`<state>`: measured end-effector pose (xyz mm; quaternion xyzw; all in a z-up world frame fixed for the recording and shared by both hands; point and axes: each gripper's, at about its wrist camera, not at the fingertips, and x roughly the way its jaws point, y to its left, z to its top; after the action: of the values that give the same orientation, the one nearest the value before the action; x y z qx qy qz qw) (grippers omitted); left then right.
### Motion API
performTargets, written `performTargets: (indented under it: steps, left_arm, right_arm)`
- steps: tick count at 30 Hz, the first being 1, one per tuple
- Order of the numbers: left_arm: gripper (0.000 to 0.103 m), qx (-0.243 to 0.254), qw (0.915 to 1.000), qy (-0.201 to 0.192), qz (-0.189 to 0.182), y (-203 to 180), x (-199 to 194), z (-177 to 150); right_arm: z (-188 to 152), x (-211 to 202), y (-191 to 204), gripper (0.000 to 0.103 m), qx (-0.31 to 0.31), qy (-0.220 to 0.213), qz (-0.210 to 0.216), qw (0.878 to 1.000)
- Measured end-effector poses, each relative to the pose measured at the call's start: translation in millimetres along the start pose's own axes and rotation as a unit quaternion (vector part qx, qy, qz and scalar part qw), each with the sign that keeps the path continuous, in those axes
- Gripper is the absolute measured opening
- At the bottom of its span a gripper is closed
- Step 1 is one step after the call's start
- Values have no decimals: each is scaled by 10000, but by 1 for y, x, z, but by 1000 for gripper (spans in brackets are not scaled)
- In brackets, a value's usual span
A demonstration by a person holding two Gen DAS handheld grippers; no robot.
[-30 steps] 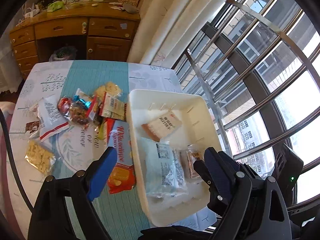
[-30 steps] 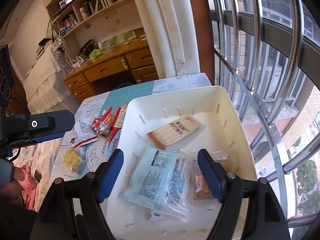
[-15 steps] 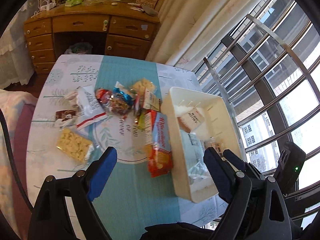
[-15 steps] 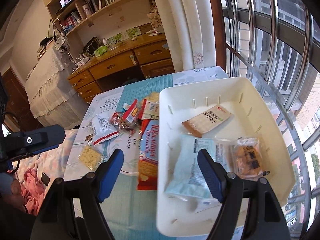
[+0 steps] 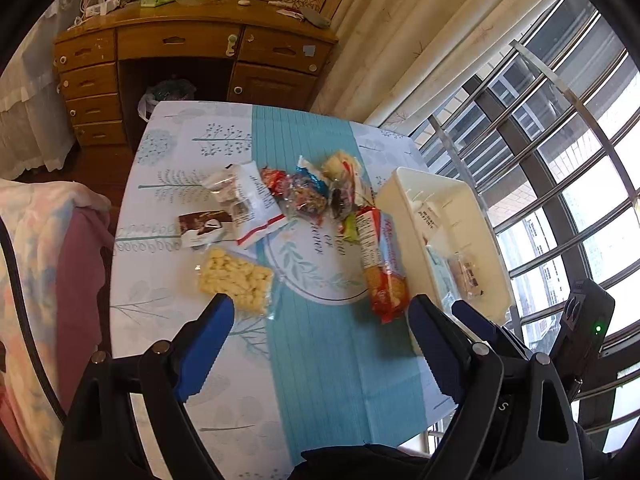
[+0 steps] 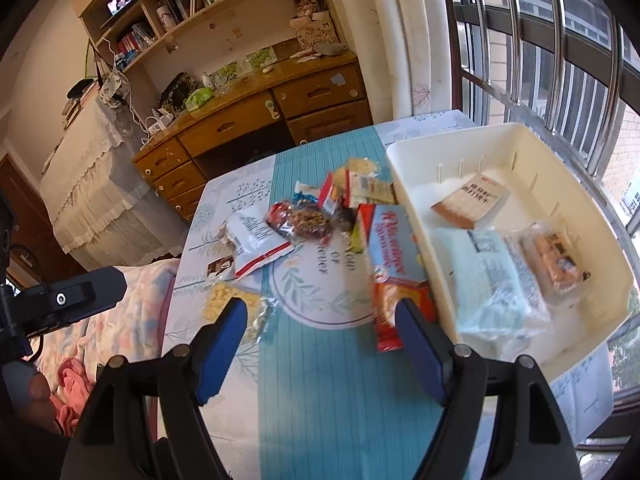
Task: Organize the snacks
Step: 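Move both tools back toward the snack pile, then grasp the puffed snack bag with the left tool while the right tool grasps the red-and-blue biscuit pack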
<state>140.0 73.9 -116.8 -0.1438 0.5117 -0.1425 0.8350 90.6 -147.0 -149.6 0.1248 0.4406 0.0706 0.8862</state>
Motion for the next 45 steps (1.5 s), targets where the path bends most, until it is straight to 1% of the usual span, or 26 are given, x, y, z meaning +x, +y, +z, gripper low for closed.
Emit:
performTargets:
  steps: [6,11,13,16,18,20,23,26,28,31,36,39,42,44,45]
  left_arm:
    - [88,232,9995,209,5,29,2,3]
    - [88,179,9988,447,100,47,12,7]
    - [88,172,9982,552,174,53,19,10]
    - [88,190,9965,715,391,58,35,14]
    - [88,148,9943,883,575,62,48,16]
    - [88,83,9923,1029,681,66,59,17]
    - [88,66,9884,1279,814,70,78,18]
    - [88,58,9833,1541,962,73,101,16]
    - [88,33,9802,1687,1037,75,115,14]
    - [88,7,9754,1875,1161,74,135,12]
    - [88,-25,9690,2085,1323,72,166,12]
    - [88,-17,9660,2164,1415,72,180,14]
    - [88,31,9638,2214,1483,68,190,16]
    - [89,93,9617,2258,1552,66,197,16]
    - [90,126,9608,2267,1593,64,199,16]
  right_arm:
    - [-20,6,30,77,75,139,-81,9998]
    - [-29,13,42,77,-75,416,-77,9991]
    - [-33,18,45,77,-161,551,-58,9983]
    - [-37,27,48,77,-314,726,-13,9969]
    - [-38,34,51,77,-411,830,22,9957]
    - [-38,41,53,77,-484,880,9,9949]
    - [-38,51,54,77,-716,900,-292,9929]
    - [-39,61,50,77,-982,835,-709,9891]
    - [-39,69,47,77,-1204,782,-1060,9839]
    - [-38,84,44,77,-1624,681,-1701,9696]
    - [-37,107,39,77,-2051,561,-2301,9497]
    - [-35,125,38,77,-2376,514,-2864,9267]
    - [-34,138,36,77,-2646,511,-3217,9077]
    - [-32,149,35,77,-2788,553,-3357,8981]
    - [-32,152,34,76,-2818,572,-3393,8957]
